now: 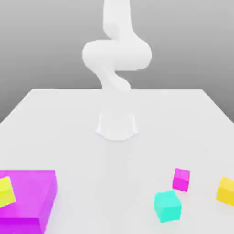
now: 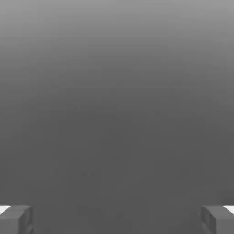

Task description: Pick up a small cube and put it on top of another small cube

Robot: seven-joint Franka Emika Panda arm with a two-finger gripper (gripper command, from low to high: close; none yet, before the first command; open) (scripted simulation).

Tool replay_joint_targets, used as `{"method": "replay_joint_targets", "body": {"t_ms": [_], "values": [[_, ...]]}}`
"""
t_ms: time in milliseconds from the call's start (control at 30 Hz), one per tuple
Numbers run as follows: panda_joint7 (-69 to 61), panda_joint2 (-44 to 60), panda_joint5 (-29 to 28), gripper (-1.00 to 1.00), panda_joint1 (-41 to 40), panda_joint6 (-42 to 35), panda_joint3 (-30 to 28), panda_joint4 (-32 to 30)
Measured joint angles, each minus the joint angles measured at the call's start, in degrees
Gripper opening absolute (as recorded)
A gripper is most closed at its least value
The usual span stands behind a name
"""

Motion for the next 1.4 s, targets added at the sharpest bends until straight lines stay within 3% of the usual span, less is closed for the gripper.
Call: {"method": "replay_joint_targets", "body": {"t_ms": [600,800,967,1000,1233,1400], "values": [[7.04,37.75,-4.82,0.00,2.49,16.99,9.00,-10.20],[8.59,50.10,-5.40,0.00,4.89,22.83,10.01,-13.35],[11.86,60.49,-9.52,0.00,8.02,30.66,6.38,-12.04],[12.30,61.91,-10.10,-1.00,8.61,31.80,5.67,-11.78],[12.45,61.95,-10.27,-1.00,8.52,31.86,5.74,-11.78],[8.89,52.92,-5.64,-1.00,6.22,24.62,9.06,-13.52]]}}
